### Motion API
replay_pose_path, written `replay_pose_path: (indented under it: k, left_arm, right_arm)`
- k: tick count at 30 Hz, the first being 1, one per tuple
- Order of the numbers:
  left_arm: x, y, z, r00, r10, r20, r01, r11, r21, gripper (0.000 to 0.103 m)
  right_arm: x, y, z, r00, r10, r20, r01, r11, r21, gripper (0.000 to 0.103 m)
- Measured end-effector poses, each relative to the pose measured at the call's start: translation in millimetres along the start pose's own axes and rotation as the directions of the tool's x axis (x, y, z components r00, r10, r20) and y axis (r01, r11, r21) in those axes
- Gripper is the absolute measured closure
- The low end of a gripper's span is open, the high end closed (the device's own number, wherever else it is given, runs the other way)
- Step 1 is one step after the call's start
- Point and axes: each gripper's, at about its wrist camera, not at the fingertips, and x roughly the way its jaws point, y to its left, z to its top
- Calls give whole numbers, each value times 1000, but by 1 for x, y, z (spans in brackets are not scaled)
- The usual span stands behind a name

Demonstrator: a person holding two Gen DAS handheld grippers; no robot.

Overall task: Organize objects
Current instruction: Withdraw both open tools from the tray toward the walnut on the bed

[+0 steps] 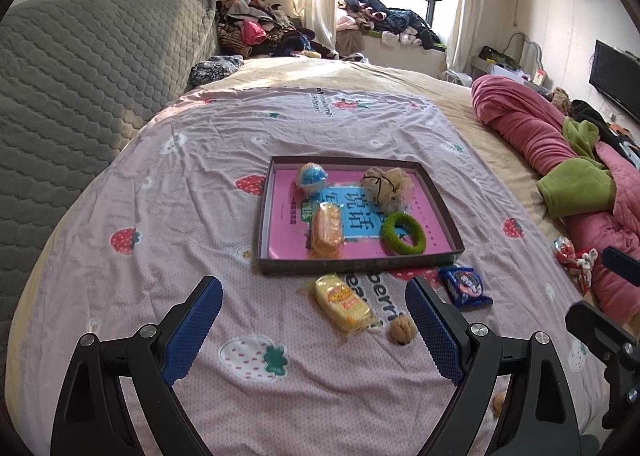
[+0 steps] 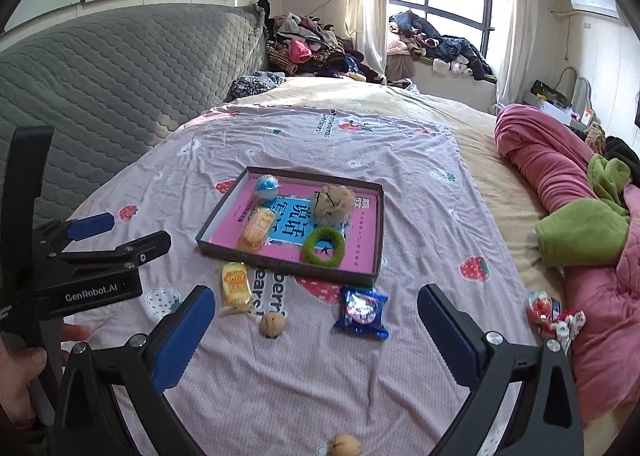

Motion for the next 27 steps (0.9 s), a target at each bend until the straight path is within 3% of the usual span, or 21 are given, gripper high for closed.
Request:
replay_pose_path:
  k: [27]
  left_arm:
    - [-35,-10,-50,1000,-25,4,25,999,22,10]
  right_arm:
    - [-29,16,-69,999,-4,-36,4,1000,-8,1]
